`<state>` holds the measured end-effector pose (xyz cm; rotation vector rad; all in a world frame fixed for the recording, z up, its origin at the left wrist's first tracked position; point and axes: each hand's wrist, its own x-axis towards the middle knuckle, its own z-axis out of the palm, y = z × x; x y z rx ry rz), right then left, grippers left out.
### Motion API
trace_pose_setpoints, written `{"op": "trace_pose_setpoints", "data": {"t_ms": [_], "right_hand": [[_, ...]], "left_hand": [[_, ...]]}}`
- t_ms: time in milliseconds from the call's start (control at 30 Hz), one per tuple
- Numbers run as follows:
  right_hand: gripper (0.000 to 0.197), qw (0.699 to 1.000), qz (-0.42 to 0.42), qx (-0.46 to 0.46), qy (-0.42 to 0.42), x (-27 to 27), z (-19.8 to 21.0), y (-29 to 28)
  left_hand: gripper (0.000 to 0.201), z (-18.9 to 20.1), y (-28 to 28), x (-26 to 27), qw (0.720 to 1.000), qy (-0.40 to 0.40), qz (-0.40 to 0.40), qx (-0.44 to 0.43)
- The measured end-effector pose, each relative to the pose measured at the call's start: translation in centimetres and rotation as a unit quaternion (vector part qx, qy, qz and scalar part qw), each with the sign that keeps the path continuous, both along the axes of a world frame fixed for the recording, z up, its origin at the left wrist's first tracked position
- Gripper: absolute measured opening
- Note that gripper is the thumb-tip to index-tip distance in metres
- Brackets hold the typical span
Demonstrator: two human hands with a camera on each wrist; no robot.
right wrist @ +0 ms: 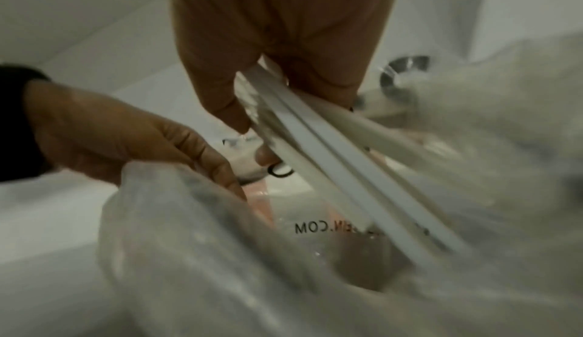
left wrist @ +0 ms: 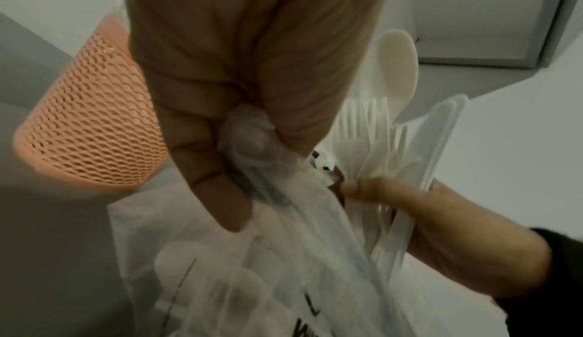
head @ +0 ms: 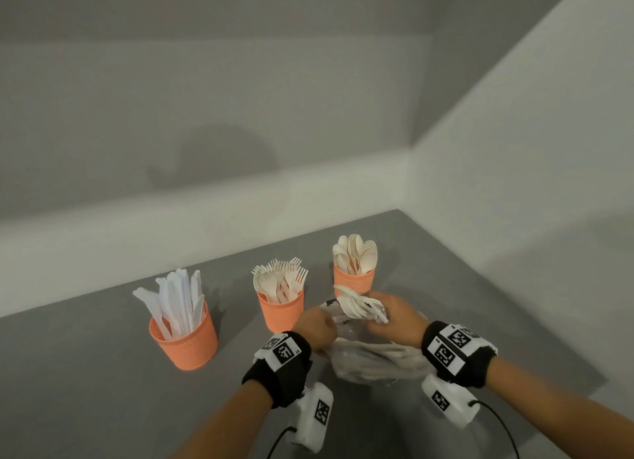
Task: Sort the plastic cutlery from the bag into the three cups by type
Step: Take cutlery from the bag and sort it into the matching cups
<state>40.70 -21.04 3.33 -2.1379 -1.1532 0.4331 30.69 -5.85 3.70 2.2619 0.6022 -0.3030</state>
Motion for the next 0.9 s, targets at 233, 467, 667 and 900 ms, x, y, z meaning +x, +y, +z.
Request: {"op": "trace_pose_setpoints", "data": {"t_ms": [233,467,667,900], "right_hand": [[0.019,0.948,-0.156,0.199,0.195,0.1,2.8,1.8],[0.028,0.849,-0.160,0.353,0.358,-0.7,6.1,5.9],[0.021,0.827,-0.145,0.398,0.369,-4.1,7.4,11.3],[0.010,0.830,-0.128,0.394,0.373,-8.8,7.3,15.8]], "left_hand": [[0.024,0.3,0.0,-0.3,0.993,-0.058,-0.004,-0.104],[0.023,1.8,1.2,-1.3,0.895,-0.296,0.253,-0.217],[0.036,2.8,2.4,-3.7,0.735,-0.235,0.404,-0.492],[0.032,5.1,3.7,-6.4,0.556,-0.275,0.415,-0.666]]}}
